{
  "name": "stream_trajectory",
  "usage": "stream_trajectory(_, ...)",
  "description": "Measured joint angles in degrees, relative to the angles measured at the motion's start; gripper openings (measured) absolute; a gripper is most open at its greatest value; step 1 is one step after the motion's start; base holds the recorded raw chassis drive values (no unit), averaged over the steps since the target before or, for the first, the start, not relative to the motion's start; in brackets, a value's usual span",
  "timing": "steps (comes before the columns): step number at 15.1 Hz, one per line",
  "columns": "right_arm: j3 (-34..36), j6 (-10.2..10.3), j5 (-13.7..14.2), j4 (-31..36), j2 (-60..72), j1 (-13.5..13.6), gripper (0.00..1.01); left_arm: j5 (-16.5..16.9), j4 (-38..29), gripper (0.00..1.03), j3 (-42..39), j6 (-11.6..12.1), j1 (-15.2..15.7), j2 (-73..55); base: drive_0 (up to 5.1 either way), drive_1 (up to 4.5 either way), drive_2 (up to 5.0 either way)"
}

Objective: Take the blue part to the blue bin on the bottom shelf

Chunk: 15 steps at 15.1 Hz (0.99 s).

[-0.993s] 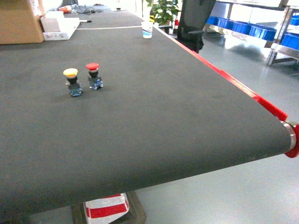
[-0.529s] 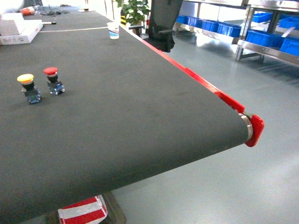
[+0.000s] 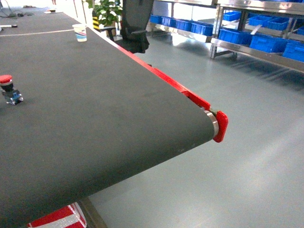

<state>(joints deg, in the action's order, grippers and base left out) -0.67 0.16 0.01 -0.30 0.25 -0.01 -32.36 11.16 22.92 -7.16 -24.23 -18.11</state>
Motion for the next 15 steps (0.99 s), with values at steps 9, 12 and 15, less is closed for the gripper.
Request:
stream_trajectory(9, 0.00, 0.02, 0.00, -0.02, 0.00, 0.00, 0.98, 0.02, -0.02, 0.44, 0.00, 0.02, 0.00, 0.00, -1.6, -1.59, -1.6)
stream_trajectory(12, 0.00, 0.00, 0.00, -0.02, 0.00, 0.00, 0.98, 0.02, 0.00, 0.44, 0.00, 0.02, 0.00, 0.00, -1.6, -1.58, -1.6)
stream_trajectory(15, 0.00, 0.00, 0.00, 0.00, 0.00, 0.00, 0.98, 0.02, 0.00, 0.44, 0.00, 0.02, 0.00, 0.00, -1.6, -1.64, -1.6)
